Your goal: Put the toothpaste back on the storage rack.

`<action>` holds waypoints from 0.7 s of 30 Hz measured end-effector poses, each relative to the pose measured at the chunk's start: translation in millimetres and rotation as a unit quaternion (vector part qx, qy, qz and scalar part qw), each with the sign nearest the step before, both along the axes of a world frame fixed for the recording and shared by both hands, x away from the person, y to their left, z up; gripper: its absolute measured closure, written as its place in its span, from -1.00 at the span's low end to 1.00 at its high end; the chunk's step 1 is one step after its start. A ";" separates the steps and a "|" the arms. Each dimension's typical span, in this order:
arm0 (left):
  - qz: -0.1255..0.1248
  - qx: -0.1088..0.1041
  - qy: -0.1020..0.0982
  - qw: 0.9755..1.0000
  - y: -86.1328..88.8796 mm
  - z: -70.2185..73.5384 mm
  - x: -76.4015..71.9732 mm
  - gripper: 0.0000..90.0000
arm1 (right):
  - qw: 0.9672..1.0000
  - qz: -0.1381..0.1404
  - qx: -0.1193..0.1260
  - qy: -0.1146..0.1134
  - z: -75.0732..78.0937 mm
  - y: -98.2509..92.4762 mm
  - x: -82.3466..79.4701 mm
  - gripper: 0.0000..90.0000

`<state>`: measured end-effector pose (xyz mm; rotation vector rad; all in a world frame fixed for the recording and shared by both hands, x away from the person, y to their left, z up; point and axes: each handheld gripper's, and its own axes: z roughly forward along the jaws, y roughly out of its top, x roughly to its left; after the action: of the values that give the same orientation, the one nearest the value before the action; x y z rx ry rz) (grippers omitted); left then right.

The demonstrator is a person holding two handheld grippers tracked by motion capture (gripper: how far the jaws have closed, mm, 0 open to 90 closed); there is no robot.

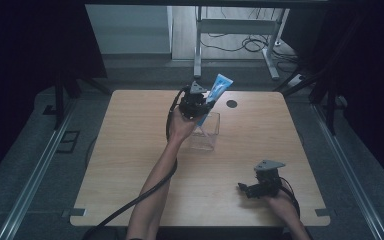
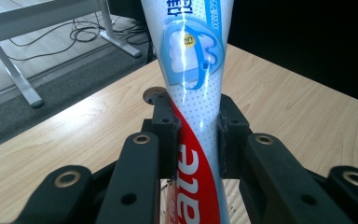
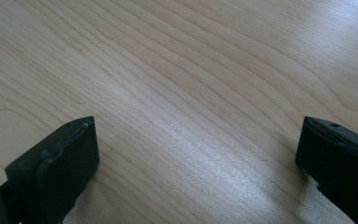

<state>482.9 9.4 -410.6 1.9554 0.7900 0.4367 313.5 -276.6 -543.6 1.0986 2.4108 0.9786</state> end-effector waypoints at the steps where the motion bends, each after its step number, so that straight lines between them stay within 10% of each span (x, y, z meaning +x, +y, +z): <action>1: 0.000 0.000 0.000 1.000 -0.5 -1.6 0.0 0.63 | 1.000 0.000 0.000 0.000 0.0 0.0 0.0 -1.00; 21: -0.004 0.012 -0.004 1.000 -3.3 -26.2 -5.5 0.62 | 1.000 0.000 0.000 -0.001 0.0 -0.1 0.1 -1.00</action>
<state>477.4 6.2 -436.8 1.9771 0.7755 0.4504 313.6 -276.7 -543.6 1.0970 2.4098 0.9786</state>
